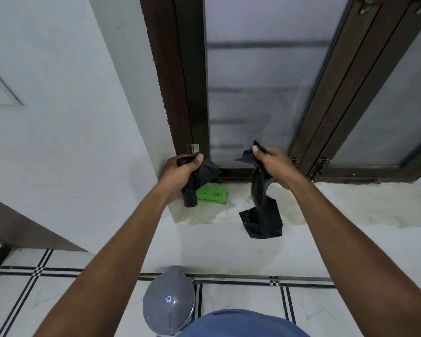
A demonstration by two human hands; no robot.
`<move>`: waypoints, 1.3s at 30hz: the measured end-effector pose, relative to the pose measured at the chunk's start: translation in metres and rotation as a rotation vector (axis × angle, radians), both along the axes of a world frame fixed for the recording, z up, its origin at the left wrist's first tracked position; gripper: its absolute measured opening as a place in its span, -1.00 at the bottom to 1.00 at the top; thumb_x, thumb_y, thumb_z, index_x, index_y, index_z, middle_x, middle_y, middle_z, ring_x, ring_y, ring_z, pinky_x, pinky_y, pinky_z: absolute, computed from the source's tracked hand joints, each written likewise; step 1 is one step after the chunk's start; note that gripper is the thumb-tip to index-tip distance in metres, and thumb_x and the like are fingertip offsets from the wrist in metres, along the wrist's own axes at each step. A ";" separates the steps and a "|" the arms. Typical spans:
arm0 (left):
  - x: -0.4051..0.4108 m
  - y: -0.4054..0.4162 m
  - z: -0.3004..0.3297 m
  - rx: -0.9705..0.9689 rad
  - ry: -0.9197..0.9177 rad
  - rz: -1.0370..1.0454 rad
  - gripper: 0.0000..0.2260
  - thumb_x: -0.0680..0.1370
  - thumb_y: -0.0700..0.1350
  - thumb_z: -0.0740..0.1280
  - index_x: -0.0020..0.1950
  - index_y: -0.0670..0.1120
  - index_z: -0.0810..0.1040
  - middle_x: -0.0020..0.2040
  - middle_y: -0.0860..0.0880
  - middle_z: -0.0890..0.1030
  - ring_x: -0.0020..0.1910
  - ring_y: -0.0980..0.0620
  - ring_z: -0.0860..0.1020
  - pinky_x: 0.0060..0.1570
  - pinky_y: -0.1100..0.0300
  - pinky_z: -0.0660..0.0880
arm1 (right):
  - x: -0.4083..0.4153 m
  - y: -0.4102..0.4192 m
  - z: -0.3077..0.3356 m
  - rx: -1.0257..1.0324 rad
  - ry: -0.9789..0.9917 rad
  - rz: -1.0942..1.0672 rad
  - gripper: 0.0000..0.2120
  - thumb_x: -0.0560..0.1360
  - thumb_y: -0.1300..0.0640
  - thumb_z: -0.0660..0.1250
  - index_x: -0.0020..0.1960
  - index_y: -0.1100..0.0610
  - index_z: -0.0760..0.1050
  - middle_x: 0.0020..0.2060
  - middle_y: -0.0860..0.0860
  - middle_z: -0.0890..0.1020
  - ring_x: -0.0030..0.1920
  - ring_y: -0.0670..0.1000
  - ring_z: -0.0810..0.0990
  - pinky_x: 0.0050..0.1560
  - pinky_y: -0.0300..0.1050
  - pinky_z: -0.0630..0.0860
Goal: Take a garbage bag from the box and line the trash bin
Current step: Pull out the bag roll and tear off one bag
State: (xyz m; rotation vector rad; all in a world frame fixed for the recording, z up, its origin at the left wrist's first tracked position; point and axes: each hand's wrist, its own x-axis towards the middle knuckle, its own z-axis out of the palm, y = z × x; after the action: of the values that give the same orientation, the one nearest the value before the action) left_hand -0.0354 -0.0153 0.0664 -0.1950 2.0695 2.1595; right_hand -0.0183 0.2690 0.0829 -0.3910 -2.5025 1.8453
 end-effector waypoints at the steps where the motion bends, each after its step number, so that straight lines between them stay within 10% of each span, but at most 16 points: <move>1: 0.000 0.001 -0.003 -0.041 0.020 -0.008 -0.85 0.63 -0.02 0.57 0.10 -0.08 0.80 0.03 -0.06 0.83 0.10 -0.07 0.78 0.14 0.11 0.68 | -0.002 -0.002 0.001 -0.001 0.000 0.021 -0.70 0.74 -0.12 0.36 -0.01 0.03 0.73 -0.12 -0.01 0.76 -0.06 0.05 0.71 -0.04 -0.09 0.50; 7: 0.003 0.013 -0.013 -0.107 -0.002 -0.007 -0.82 0.60 0.06 0.59 0.12 0.00 0.79 0.09 0.02 0.81 0.18 -0.03 0.75 0.26 0.09 0.65 | -0.010 -0.022 -0.002 -0.003 -0.059 0.195 -0.87 0.62 0.10 0.51 0.12 0.13 0.74 0.00 0.02 0.79 0.06 0.02 0.72 0.06 -0.12 0.51; 13: 0.007 0.016 -0.030 -0.135 -0.045 -0.020 -0.89 0.61 0.09 0.59 0.06 0.09 0.75 0.10 0.08 0.79 0.21 0.00 0.73 0.30 0.08 0.63 | -0.018 -0.011 -0.003 0.257 0.154 0.192 -0.65 0.65 0.28 0.46 0.41 0.18 0.57 0.14 0.01 0.69 0.14 -0.02 0.65 -0.02 -0.58 0.45; 19: 0.012 0.030 -0.049 -0.148 -0.118 -0.015 -0.80 0.60 0.11 0.58 0.10 0.04 0.72 0.15 -0.01 0.77 0.22 -0.08 0.70 0.30 0.02 0.62 | -0.006 0.000 -0.066 0.360 -0.138 0.340 -0.44 0.63 0.20 0.52 0.58 0.18 0.44 0.42 0.10 0.64 0.44 0.12 0.60 0.38 -0.17 0.44; 24: 0.015 0.039 -0.064 -0.154 -0.159 -0.010 -0.76 0.59 0.14 0.59 0.15 0.04 0.74 0.17 -0.02 0.78 0.22 -0.08 0.71 0.35 -0.03 0.63 | 0.011 0.009 -0.118 0.336 -0.229 0.178 0.06 0.36 -0.27 0.70 0.68 0.08 0.32 0.56 0.09 0.49 0.57 0.13 0.46 0.56 0.05 0.44; 28: 0.018 0.047 -0.072 -0.127 -0.171 0.000 -0.85 0.61 0.07 0.59 0.12 0.06 0.76 0.15 0.02 0.79 0.23 -0.07 0.73 0.36 -0.02 0.63 | 0.034 0.020 -0.126 0.342 -0.259 -0.093 0.23 0.24 -0.77 0.33 0.67 -0.03 0.32 0.65 0.08 0.34 0.68 0.19 0.20 0.67 0.25 0.25; 34: 0.017 0.062 -0.076 -0.105 -0.199 -0.010 -0.83 0.63 0.04 0.57 0.16 0.02 0.74 0.11 0.07 0.77 0.17 -0.01 0.70 0.33 0.02 0.60 | 0.056 0.026 -0.151 0.543 -0.495 -0.254 0.11 0.34 -0.56 0.50 0.54 0.22 0.31 0.47 0.22 0.33 0.48 0.31 0.38 0.35 0.23 0.53; 39: 0.015 0.069 -0.074 -0.120 -0.193 -0.004 -0.89 0.61 0.03 0.59 0.07 0.04 0.76 0.09 0.04 0.79 0.13 0.01 0.73 0.30 0.02 0.63 | 0.035 0.029 -0.155 0.520 -0.384 -0.156 -0.54 0.50 -0.11 0.64 0.18 0.17 0.58 0.14 0.15 0.70 0.16 0.26 0.70 -0.03 0.00 0.55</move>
State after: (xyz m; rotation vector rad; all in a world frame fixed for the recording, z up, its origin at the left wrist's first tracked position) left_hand -0.0208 0.0541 -0.0079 -0.3960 2.0870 1.9297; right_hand 0.0171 0.2984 -0.0724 -0.9501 -2.9484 1.0824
